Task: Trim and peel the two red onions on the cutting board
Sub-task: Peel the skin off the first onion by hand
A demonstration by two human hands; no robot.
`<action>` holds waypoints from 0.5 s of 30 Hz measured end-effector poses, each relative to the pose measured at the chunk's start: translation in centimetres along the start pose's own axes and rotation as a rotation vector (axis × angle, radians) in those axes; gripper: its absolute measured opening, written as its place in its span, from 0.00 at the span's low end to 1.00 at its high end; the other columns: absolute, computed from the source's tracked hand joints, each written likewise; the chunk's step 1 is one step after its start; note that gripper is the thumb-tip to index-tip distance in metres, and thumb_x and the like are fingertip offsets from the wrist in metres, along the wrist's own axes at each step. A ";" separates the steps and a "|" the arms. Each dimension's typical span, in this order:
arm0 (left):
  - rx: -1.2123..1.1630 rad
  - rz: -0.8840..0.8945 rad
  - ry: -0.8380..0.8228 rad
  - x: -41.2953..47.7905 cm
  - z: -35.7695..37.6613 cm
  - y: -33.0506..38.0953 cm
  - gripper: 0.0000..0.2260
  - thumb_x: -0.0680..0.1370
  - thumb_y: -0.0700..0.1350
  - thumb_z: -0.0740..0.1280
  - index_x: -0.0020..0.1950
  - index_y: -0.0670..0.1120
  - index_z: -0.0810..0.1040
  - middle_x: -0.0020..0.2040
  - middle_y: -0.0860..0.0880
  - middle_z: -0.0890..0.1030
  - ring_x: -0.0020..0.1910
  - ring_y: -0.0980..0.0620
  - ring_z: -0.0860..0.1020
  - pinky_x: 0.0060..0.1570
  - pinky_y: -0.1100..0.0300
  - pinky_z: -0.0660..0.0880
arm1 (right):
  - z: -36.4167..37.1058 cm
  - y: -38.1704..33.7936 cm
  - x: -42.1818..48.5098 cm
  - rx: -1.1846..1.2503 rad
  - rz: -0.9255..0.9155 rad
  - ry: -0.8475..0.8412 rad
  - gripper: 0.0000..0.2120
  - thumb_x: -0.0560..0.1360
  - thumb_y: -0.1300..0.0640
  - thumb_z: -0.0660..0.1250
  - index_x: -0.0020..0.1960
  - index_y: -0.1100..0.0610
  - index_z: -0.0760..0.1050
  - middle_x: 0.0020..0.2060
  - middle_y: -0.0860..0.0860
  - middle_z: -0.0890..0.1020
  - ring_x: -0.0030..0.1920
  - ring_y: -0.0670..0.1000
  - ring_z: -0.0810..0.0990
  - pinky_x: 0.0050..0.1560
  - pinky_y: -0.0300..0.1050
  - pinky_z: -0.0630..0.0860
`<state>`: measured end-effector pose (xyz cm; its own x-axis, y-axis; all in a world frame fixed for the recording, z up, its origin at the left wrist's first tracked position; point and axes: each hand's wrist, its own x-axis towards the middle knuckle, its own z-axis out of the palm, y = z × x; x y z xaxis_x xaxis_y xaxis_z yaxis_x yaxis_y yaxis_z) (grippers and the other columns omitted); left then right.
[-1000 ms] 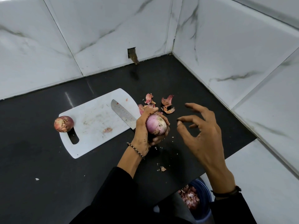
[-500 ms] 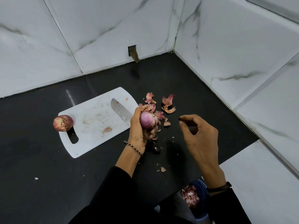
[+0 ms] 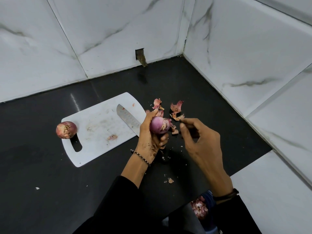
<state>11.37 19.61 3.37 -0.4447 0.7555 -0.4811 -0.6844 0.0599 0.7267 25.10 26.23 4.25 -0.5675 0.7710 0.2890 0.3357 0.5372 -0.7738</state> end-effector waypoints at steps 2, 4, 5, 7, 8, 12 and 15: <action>0.001 0.004 -0.025 -0.1 0.2 0.2 0.28 0.80 0.61 0.57 0.31 0.44 0.82 0.38 0.42 0.69 0.19 0.53 0.65 0.21 0.67 0.60 | -0.1 -0.8 0.1 0.005 -0.055 -0.003 0.06 0.79 0.55 0.69 0.55 0.53 0.82 0.43 0.42 0.82 0.43 0.42 0.82 0.42 0.37 0.80; -0.018 0.012 -0.042 -0.2 0.5 0.6 0.28 0.80 0.60 0.56 0.31 0.43 0.81 0.33 0.43 0.70 0.17 0.54 0.64 0.20 0.68 0.59 | -0.2 -1.5 0.2 -0.006 -0.126 0.003 0.07 0.78 0.58 0.72 0.55 0.54 0.82 0.46 0.44 0.82 0.45 0.43 0.81 0.43 0.37 0.79; -0.023 0.016 -0.048 -0.3 0.7 0.8 0.28 0.80 0.60 0.57 0.30 0.43 0.81 0.30 0.43 0.70 0.17 0.54 0.64 0.20 0.68 0.59 | -0.3 -1.9 0.2 0.008 -0.150 0.002 0.08 0.77 0.60 0.73 0.56 0.55 0.82 0.48 0.44 0.81 0.46 0.43 0.81 0.43 0.36 0.79; 0.000 0.014 -0.035 -0.5 1.0 1.2 0.28 0.80 0.61 0.58 0.29 0.45 0.80 0.27 0.45 0.72 0.19 0.54 0.66 0.21 0.68 0.60 | -0.5 -2.7 0.2 0.088 -0.166 -0.009 0.10 0.76 0.59 0.74 0.56 0.57 0.81 0.47 0.44 0.82 0.46 0.40 0.82 0.43 0.32 0.78; 0.008 0.007 -0.022 -0.6 1.2 1.3 0.27 0.78 0.63 0.60 0.30 0.45 0.80 0.29 0.45 0.73 0.22 0.53 0.68 0.24 0.66 0.62 | -0.6 -3.1 0.2 0.123 -0.178 -0.019 0.11 0.75 0.59 0.75 0.56 0.58 0.81 0.47 0.44 0.82 0.45 0.39 0.82 0.42 0.30 0.77; -0.033 -0.010 -0.008 -0.9 1.9 1.5 0.22 0.77 0.63 0.65 0.39 0.45 0.83 0.42 0.43 0.82 0.41 0.47 0.80 0.37 0.60 0.76 | -0.3 -3.2 0.5 0.062 -0.215 -0.007 0.17 0.71 0.54 0.79 0.57 0.55 0.80 0.48 0.46 0.80 0.45 0.45 0.81 0.41 0.34 0.78; -0.021 -0.053 -0.010 -1.0 2.2 1.5 0.25 0.77 0.65 0.62 0.34 0.48 0.85 0.39 0.46 0.84 0.37 0.51 0.81 0.33 0.62 0.77 | 0.0 -3.0 0.6 0.054 -0.192 0.013 0.17 0.71 0.54 0.79 0.57 0.55 0.79 0.49 0.46 0.79 0.46 0.45 0.80 0.41 0.38 0.79</action>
<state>12.06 20.33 6.03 -0.4017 0.7584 -0.5133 -0.7187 0.0862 0.6899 23.81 25.06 6.73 -0.6076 0.6607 0.4408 0.1812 0.6557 -0.7330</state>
